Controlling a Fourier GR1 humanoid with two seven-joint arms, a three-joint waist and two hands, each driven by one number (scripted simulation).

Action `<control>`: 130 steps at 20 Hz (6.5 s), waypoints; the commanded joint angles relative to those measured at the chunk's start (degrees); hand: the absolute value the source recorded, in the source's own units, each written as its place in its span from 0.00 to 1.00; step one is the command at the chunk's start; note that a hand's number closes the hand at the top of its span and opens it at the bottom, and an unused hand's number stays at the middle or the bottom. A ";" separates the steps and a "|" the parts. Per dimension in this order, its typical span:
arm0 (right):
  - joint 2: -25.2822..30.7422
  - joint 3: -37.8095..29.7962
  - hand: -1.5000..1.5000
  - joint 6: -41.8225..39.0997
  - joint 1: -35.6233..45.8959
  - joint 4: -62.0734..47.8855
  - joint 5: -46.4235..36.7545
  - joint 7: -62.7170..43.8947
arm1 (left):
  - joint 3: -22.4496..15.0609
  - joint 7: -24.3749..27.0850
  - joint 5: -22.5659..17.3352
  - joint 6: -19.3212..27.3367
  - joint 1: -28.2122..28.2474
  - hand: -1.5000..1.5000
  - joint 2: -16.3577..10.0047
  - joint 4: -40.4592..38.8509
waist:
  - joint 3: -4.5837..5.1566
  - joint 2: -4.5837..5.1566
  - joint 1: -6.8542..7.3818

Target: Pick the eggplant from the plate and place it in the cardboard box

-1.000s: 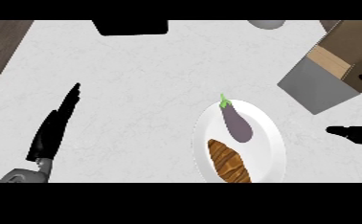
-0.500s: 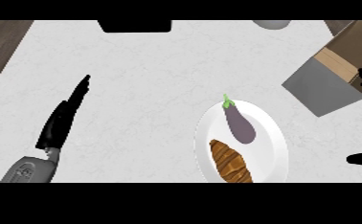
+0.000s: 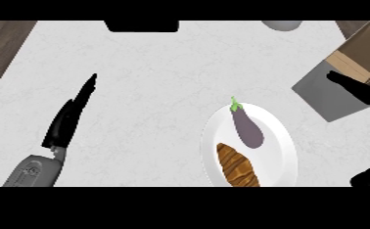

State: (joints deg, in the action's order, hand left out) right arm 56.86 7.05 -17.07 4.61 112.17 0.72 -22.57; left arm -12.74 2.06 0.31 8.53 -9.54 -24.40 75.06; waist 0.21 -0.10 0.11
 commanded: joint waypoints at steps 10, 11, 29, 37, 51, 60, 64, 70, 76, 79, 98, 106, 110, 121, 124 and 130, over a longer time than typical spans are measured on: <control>-13.51 19.18 0.00 -8.12 22.55 -2.35 -5.40 -35.57 | 0.70 1.07 2.46 -1.54 -2.29 0.50 2.69 -3.55 | -0.14 0.31 1.05; -12.73 18.10 0.00 -9.94 20.88 -2.71 -4.03 -34.89 | 2.78 1.49 1.59 -2.46 -4.50 0.50 2.00 -5.48 | -0.15 0.26 0.43; -29.30 19.45 0.00 -11.58 23.59 -13.75 -18.62 -32.31 | 6.28 -0.99 4.70 -5.89 1.74 0.50 2.65 2.21 | -0.21 0.05 0.12; -32.11 17.18 0.00 -16.80 23.77 -24.43 -24.78 -21.80 | 6.96 0.96 7.26 -5.65 -0.16 0.50 7.38 -1.93 | -0.20 0.15 0.08; -42.87 15.62 0.00 -15.55 23.44 -34.82 -38.31 -17.09 | 8.77 -4.03 11.43 -7.04 -0.86 0.50 10.06 2.99 | -0.22 0.14 0.16; -46.61 13.57 0.00 -14.85 17.05 -34.06 -43.25 -13.12 | 10.99 0.05 13.04 -8.01 3.70 0.50 11.51 3.03 | -0.22 0.09 0.08; -48.03 11.98 0.00 -14.76 18.00 -35.51 -46.12 -11.53 | 13.85 1.80 13.23 -10.61 -0.35 0.50 9.98 -1.80 | -0.21 0.10 -0.01; -48.80 10.68 0.00 -15.22 15.96 -37.48 -48.41 -7.52 | 13.39 -2.47 14.22 -11.69 1.52 0.50 11.47 4.06 | -0.21 0.08 0.00; -44.74 15.77 1.00 -6.93 15.16 -37.79 -55.59 0.89 | 15.33 -2.70 13.51 -11.94 -2.46 0.50 10.70 0.69 | -0.22 0.11 -0.09; -42.89 14.20 1.00 -5.64 17.08 -37.85 -57.06 3.99 | 14.27 1.79 14.93 -9.84 0.91 0.50 12.91 -0.63 | -0.21 0.09 -0.08; -44.96 -8.59 1.00 14.52 45.85 -65.05 -70.31 -27.93 | 12.98 -0.87 15.56 -12.56 -2.98 0.50 13.08 1.53 | -0.26 1.80 4.33; -40.23 -8.37 1.00 16.44 62.46 -77.97 -78.35 -35.86 | 12.82 -1.53 15.54 -12.99 -1.95 0.50 13.16 2.34 | -0.19 1.07 3.52; -42.28 -7.80 1.00 17.05 65.98 -80.01 -81.99 -43.78 | 14.02 0.54 15.87 -11.60 -1.33 0.50 13.15 -0.14 | -0.16 0.65 1.87; -35.20 -12.49 1.00 18.20 65.81 -77.18 -85.14 -47.13 | 15.69 0.57 14.97 -12.70 0.69 0.50 11.35 1.49 | -0.21 -0.04 0.04; -32.83 -13.71 1.00 15.97 63.47 -76.04 -85.31 -45.87 | 14.68 -0.36 15.91 -11.43 3.02 0.50 12.71 3.27 | -0.22 -0.12 -0.05; -28.70 -17.61 1.00 12.52 59.69 -74.12 -83.52 -42.59 | 15.19 0.15 15.86 -11.29 1.40 0.50 13.15 1.06 | -0.19 0.02 -0.48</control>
State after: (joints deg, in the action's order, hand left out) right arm 25.35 -8.60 -1.19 65.93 37.50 -83.56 -61.80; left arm 2.51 1.69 15.81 -3.29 -7.70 -11.86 77.36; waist 0.01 -0.14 -0.13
